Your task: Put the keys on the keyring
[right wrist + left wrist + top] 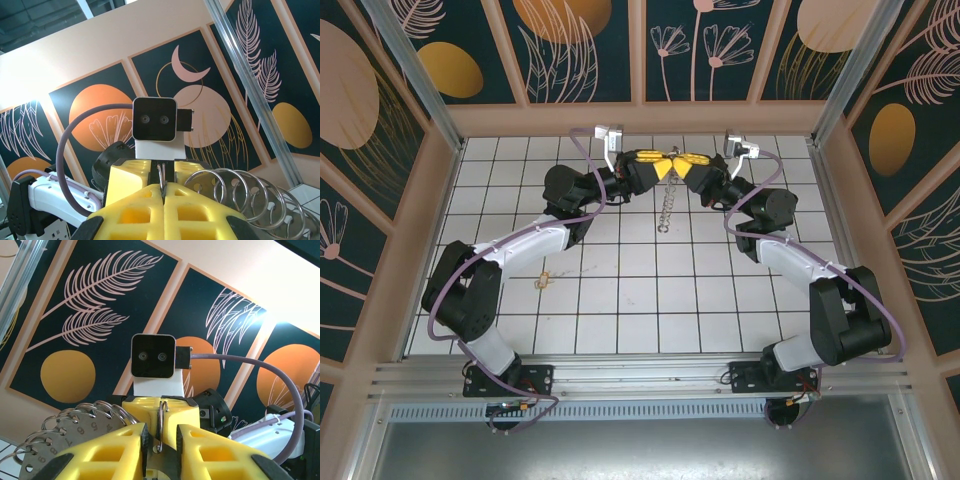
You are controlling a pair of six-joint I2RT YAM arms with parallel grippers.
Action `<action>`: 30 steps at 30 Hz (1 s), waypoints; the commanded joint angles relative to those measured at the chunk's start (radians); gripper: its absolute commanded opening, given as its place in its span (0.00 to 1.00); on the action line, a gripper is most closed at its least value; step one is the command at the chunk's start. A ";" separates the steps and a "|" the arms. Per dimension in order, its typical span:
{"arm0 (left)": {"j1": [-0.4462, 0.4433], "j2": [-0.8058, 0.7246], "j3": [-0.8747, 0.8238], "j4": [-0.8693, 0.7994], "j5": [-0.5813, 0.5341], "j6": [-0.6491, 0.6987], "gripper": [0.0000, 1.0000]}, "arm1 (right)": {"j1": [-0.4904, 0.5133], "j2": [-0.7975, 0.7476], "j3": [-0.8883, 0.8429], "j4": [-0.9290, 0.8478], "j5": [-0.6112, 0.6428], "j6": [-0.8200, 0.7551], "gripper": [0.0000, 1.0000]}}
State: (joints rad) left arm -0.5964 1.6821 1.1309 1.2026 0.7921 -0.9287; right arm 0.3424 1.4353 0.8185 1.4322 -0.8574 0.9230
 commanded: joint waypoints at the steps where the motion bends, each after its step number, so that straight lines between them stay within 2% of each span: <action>1: -0.004 -0.011 0.006 0.044 -0.013 -0.004 0.22 | 0.006 -0.011 0.025 0.038 -0.005 -0.016 0.00; 7: -0.003 -0.013 0.003 0.052 -0.022 -0.005 0.21 | 0.007 -0.010 0.025 0.033 -0.005 -0.018 0.00; 13: -0.004 -0.013 0.001 0.055 -0.011 -0.009 0.12 | 0.008 -0.013 0.027 0.028 -0.004 -0.019 0.00; 16: -0.004 -0.014 -0.002 0.061 -0.003 -0.010 0.00 | 0.008 -0.012 0.031 0.021 -0.002 -0.020 0.00; 19: -0.004 -0.018 -0.006 0.055 -0.001 -0.004 0.00 | 0.006 -0.019 0.040 -0.020 0.001 -0.030 0.01; 22: -0.005 -0.036 -0.012 0.010 -0.010 0.036 0.00 | 0.001 -0.050 0.032 -0.080 0.016 -0.048 0.35; 23: -0.005 -0.048 -0.016 -0.017 -0.020 0.060 0.00 | -0.003 -0.069 0.026 -0.106 0.020 -0.057 0.43; 25: -0.005 -0.073 -0.022 -0.083 -0.040 0.124 0.00 | -0.008 -0.113 0.009 -0.169 0.026 -0.082 0.52; 30: -0.004 -0.150 -0.024 -0.319 -0.110 0.332 0.00 | -0.013 -0.265 -0.036 -0.437 0.042 -0.199 0.61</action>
State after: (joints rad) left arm -0.5976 1.6089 1.0992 0.9993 0.7341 -0.7570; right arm 0.3328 1.2602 0.8051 1.1473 -0.8303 0.8154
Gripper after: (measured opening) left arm 0.049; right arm 0.607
